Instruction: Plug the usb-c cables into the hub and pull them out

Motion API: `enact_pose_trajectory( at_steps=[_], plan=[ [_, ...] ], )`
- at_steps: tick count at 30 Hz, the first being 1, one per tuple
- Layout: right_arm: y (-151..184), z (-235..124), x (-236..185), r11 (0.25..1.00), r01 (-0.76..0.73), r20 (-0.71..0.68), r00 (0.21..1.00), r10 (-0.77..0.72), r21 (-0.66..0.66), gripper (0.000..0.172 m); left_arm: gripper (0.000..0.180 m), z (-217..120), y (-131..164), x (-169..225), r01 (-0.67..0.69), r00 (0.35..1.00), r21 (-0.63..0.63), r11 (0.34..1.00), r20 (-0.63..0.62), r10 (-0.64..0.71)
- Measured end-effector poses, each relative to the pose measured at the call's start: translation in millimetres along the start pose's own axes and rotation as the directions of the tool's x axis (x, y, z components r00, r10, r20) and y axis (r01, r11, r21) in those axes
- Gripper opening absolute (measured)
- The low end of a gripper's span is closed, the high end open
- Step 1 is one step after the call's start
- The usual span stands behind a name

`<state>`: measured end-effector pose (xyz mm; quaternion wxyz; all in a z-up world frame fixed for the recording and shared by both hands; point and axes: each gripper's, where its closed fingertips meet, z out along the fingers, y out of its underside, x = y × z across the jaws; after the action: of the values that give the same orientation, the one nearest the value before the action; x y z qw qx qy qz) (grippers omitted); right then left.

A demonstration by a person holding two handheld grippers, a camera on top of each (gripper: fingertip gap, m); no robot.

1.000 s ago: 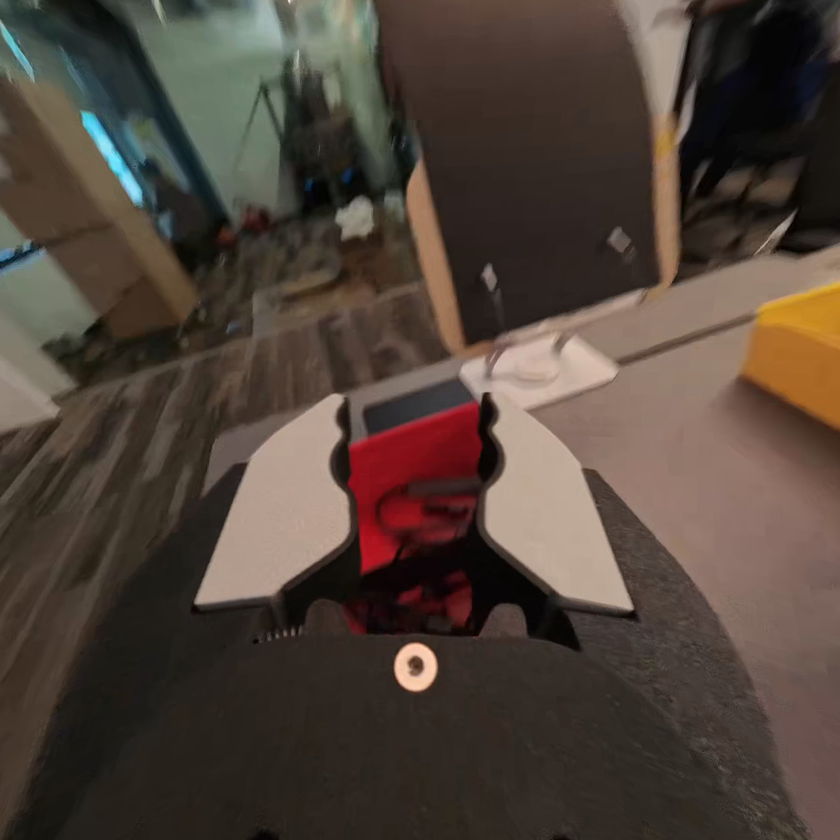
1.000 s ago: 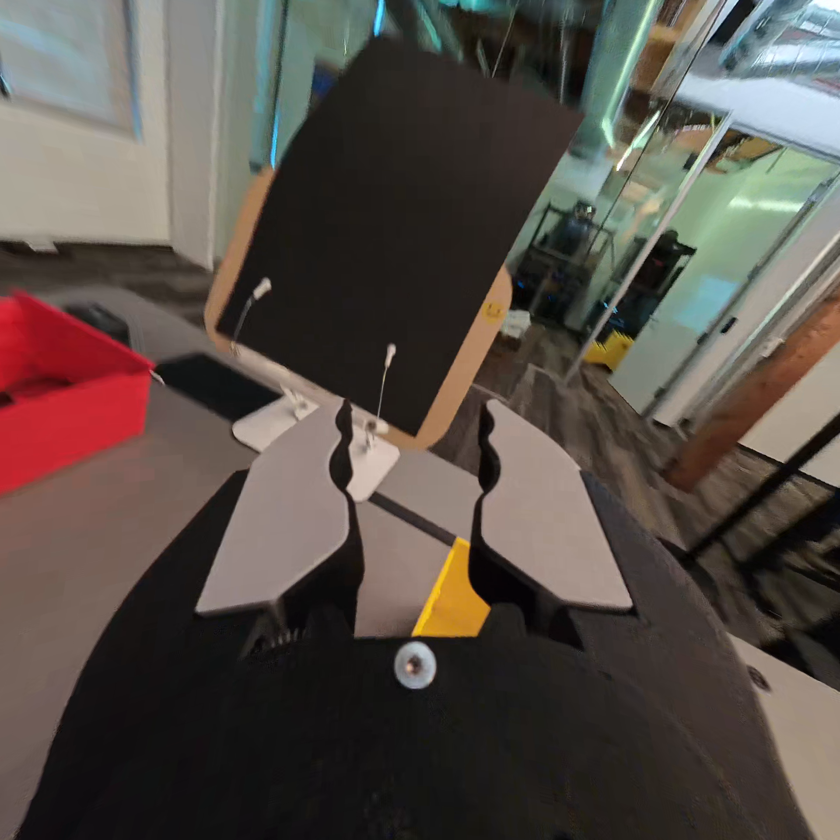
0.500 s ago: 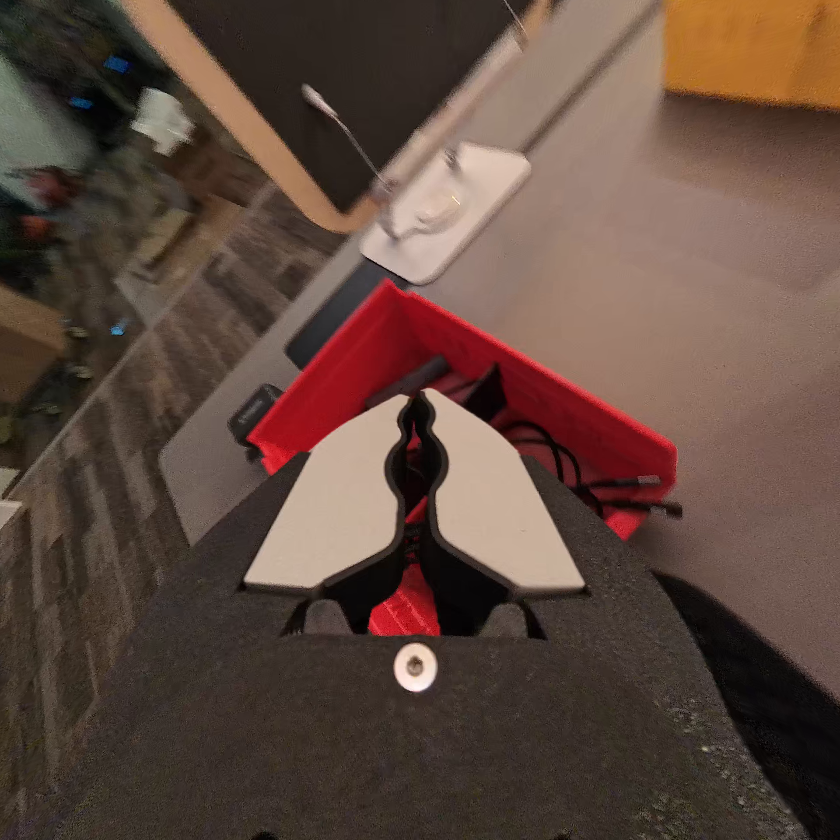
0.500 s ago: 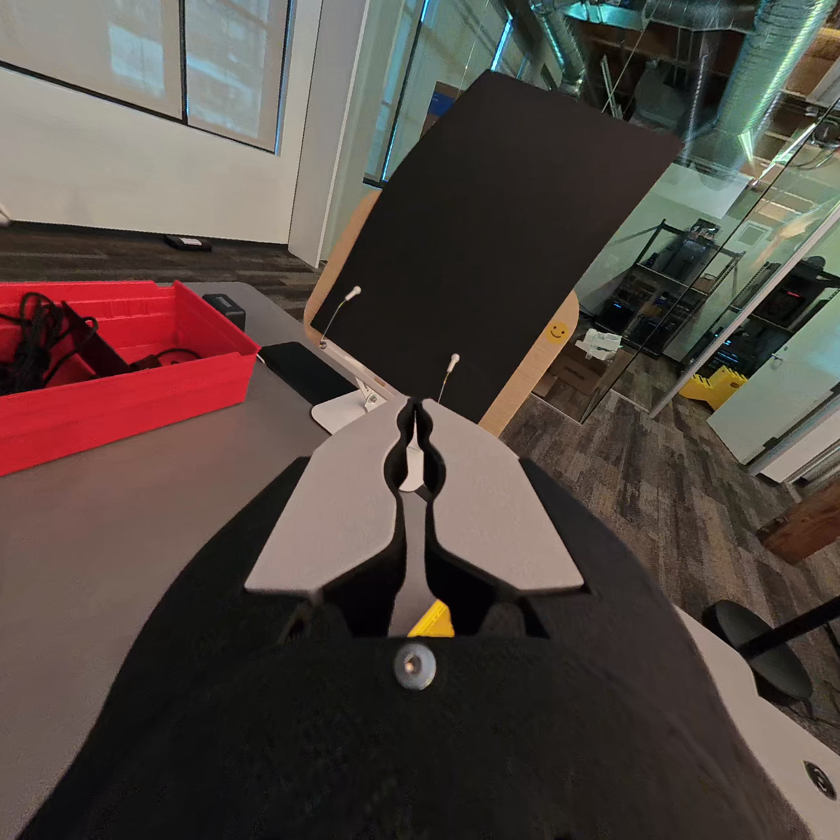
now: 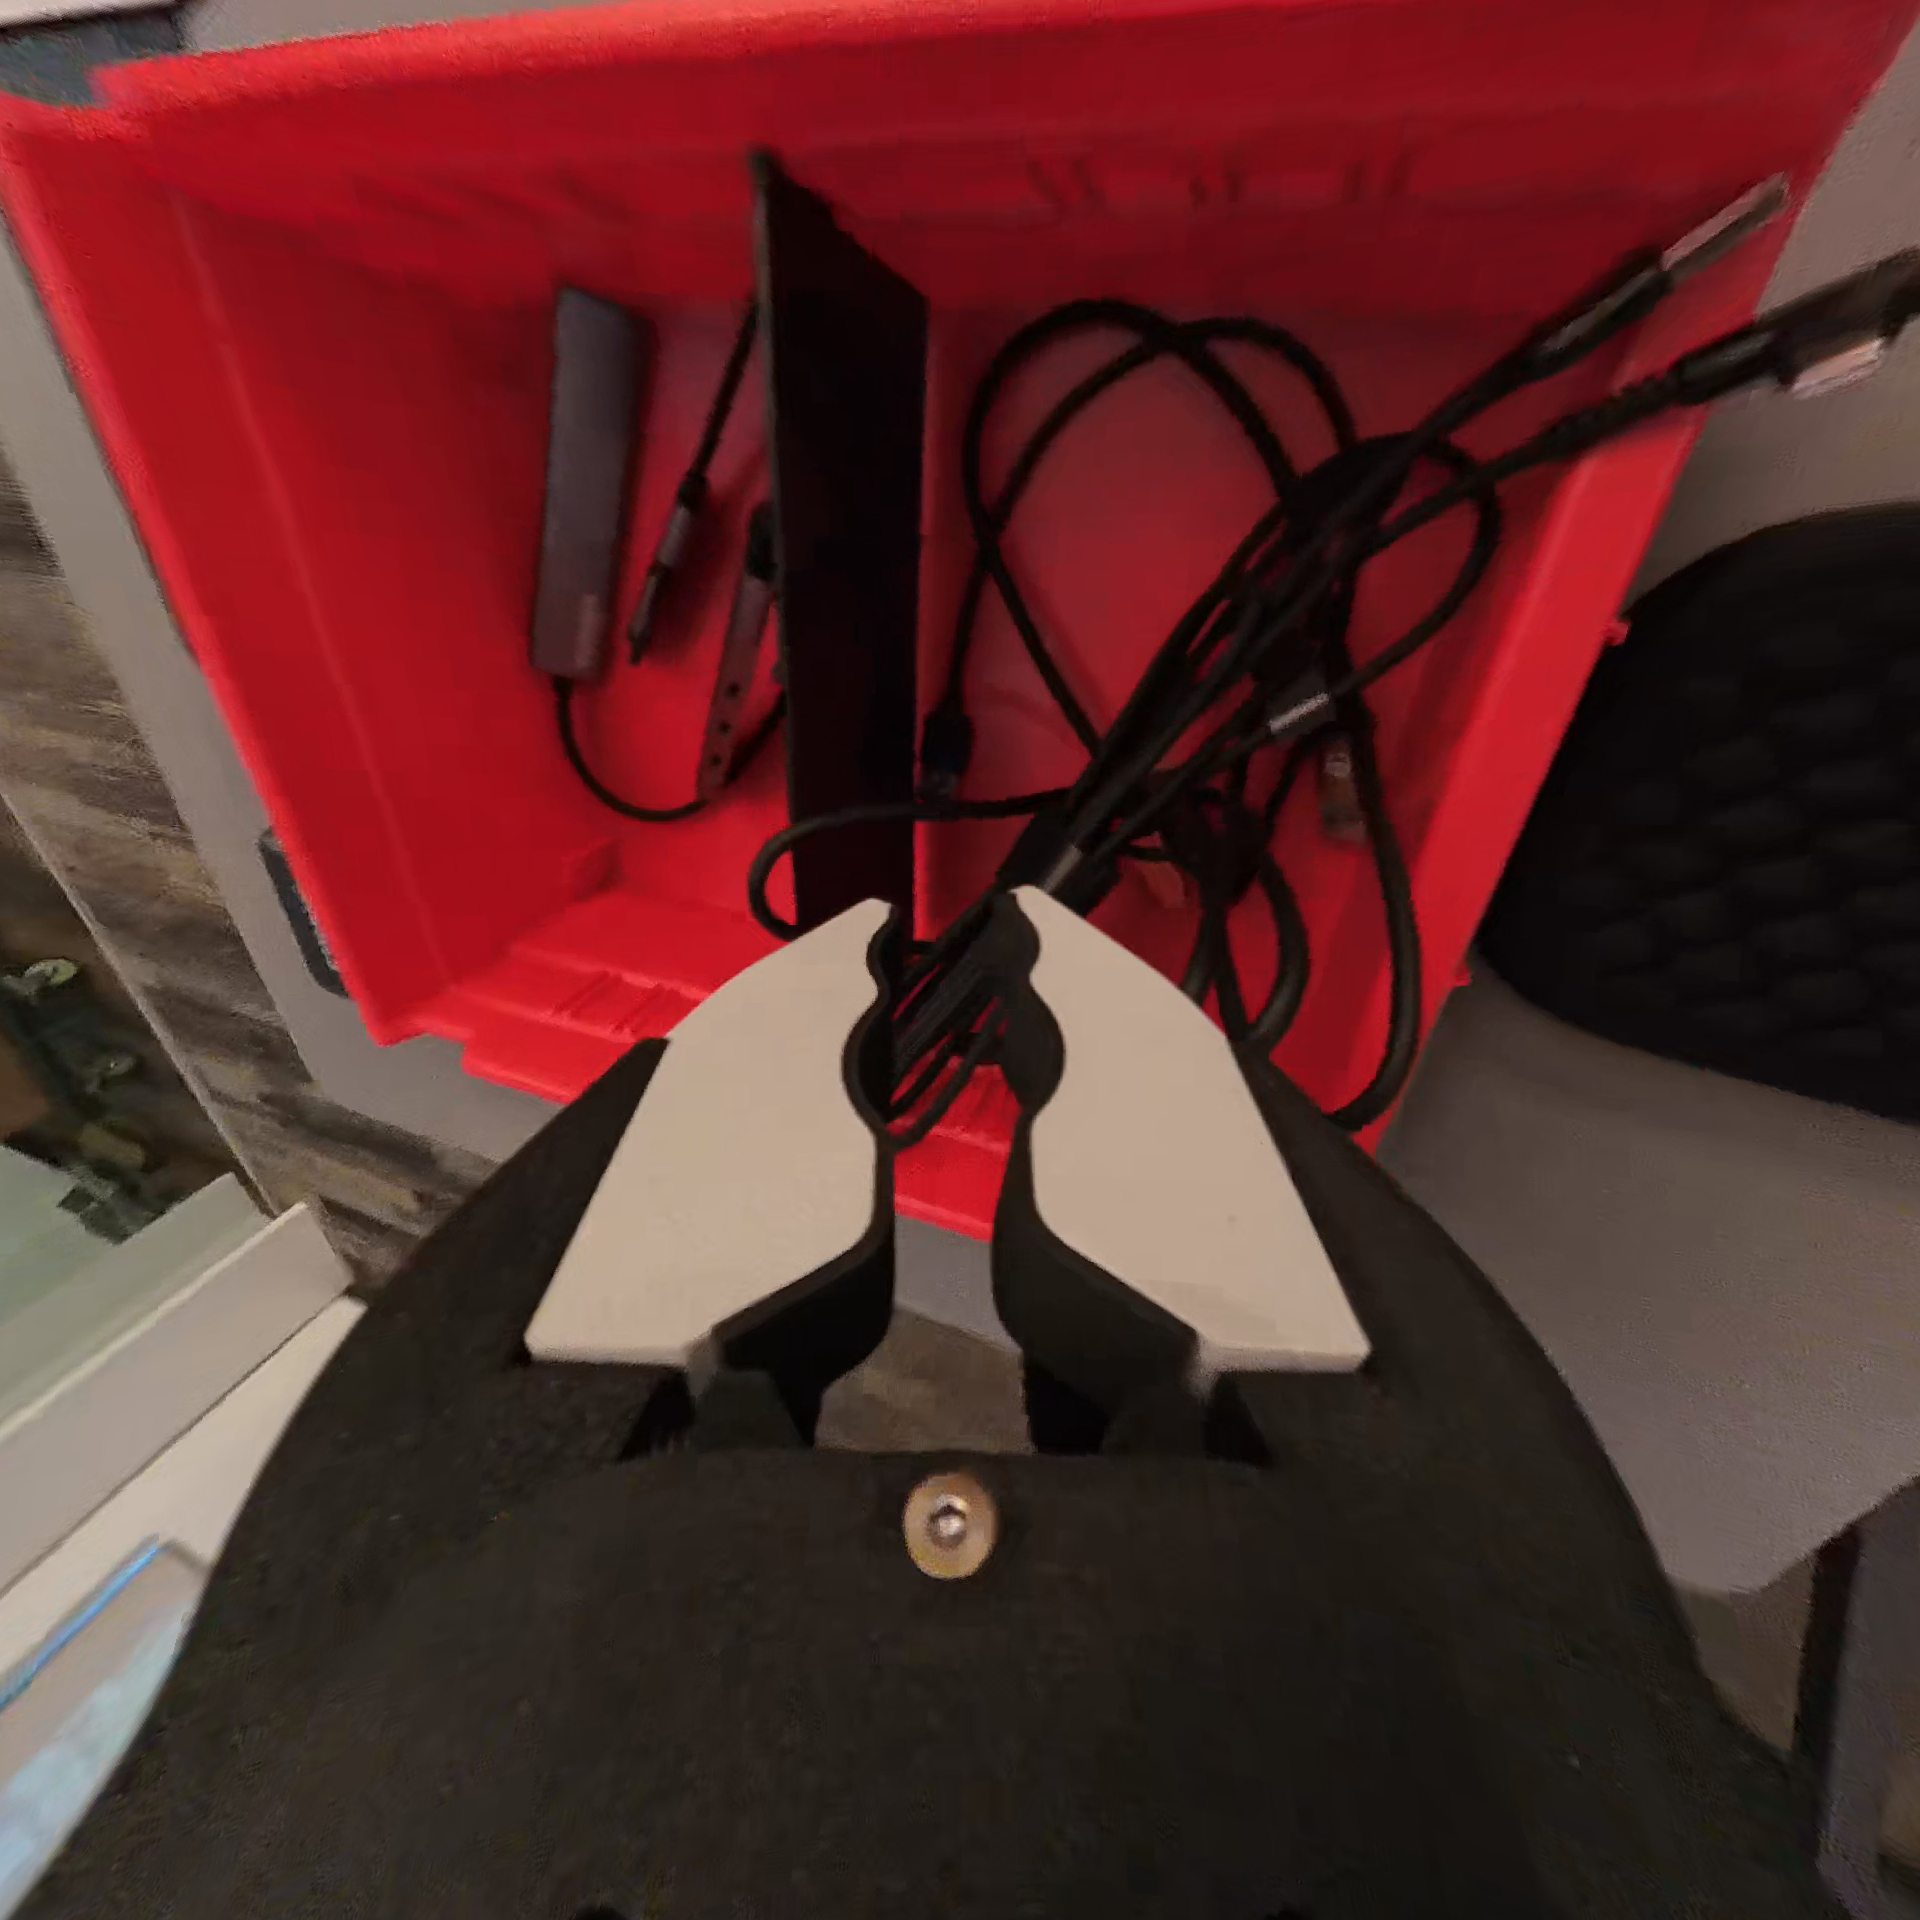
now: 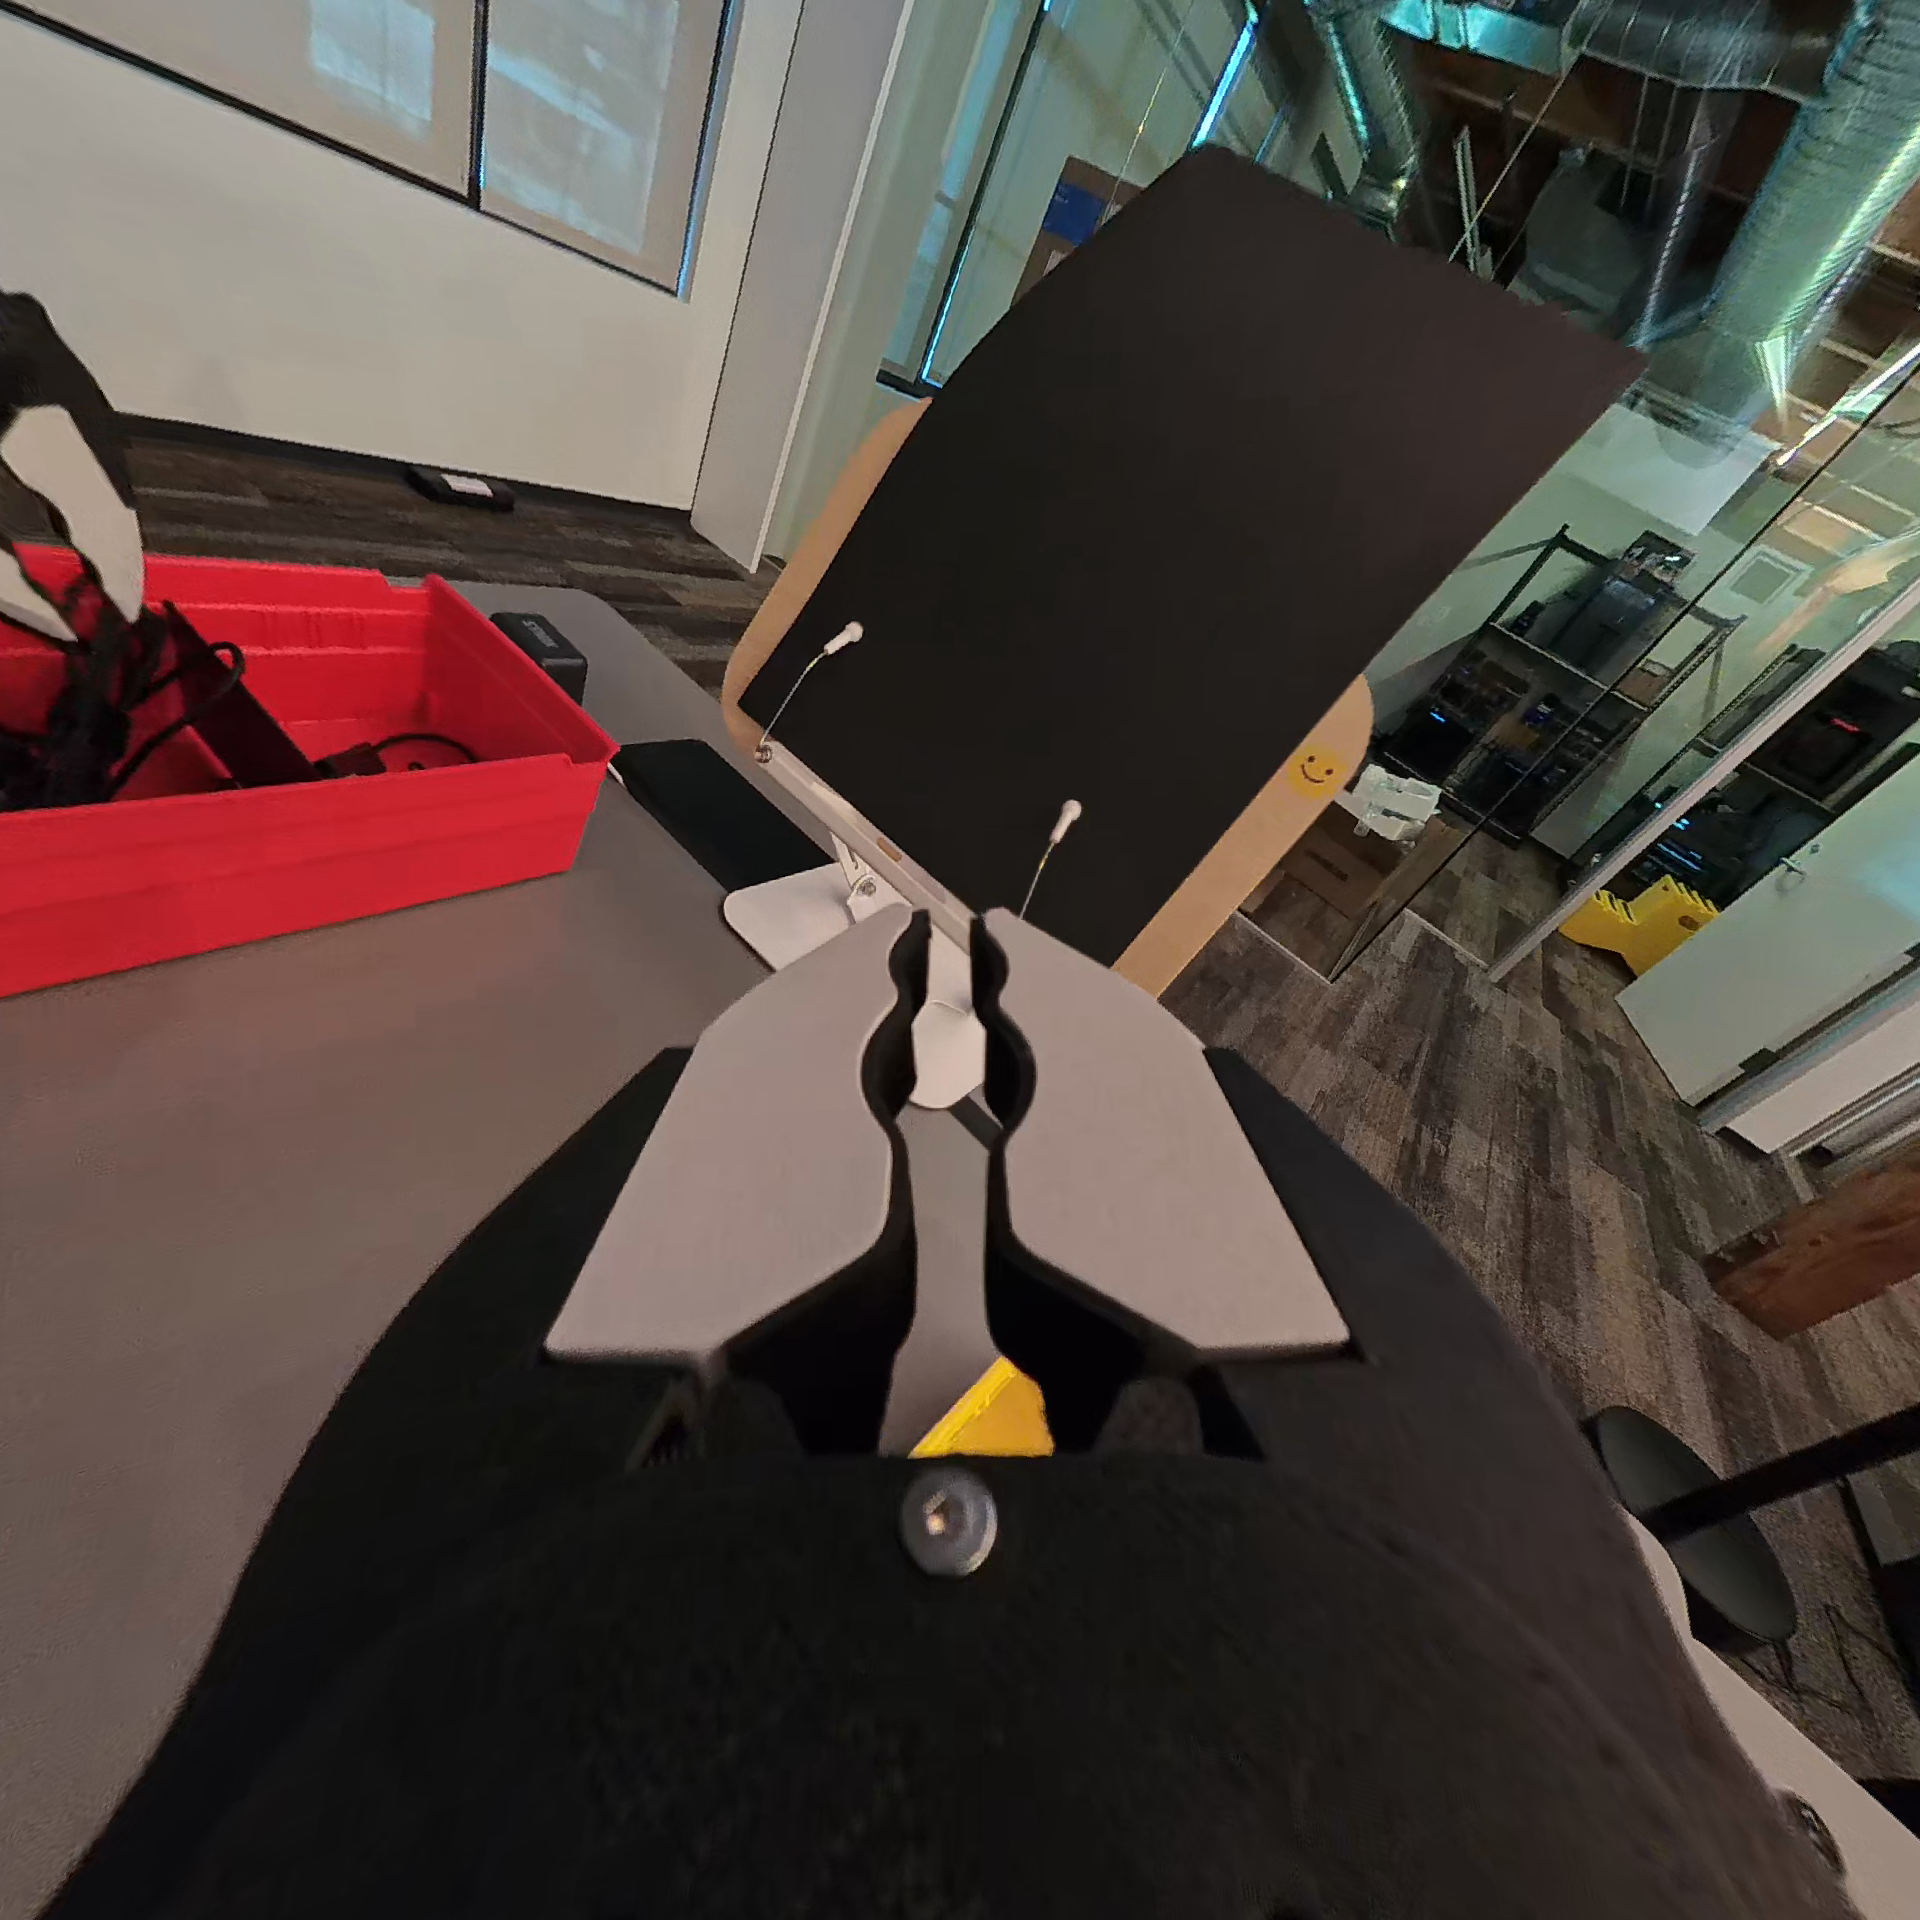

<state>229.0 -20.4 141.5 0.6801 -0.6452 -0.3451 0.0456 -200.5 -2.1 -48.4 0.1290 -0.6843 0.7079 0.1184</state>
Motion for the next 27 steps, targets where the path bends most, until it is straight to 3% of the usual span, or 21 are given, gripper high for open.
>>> enact_pose_trajectory(
  at_steps=[4,8,13,20,27],
  plan=[
    [4,5,-3,0.999,0.027,0.008,1.0,-0.026,-0.024,0.01,0.021,22,12,11,-0.172,0.984,-0.154,0.973,-0.064,0.164],
    [3,3,-2,0.999,0.026,0.008,1.0,-0.026,-0.018,0.012,0.027,35,18,25,-0.217,0.967,-0.211,0.953,-0.179,0.181],
    [0,1,0,1.0,0.014,0.007,1.0,-0.014,-0.003,0.014,0.04,49,24,24,-0.29,0.951,-0.278,0.916,-0.194,0.242],
    [-1,0,1,1.0,0.017,0.009,1.0,-0.017,0.004,0.014,0.026,60,28,29,-0.309,0.94,-0.295,0.904,-0.236,0.245],
    [1,0,2,1.0,0.023,0.01,1.0,-0.023,0.0,0.014,0.022,33,30,12,-0.281,0.955,-0.341,0.897,-0.191,0.226]
  ],
)
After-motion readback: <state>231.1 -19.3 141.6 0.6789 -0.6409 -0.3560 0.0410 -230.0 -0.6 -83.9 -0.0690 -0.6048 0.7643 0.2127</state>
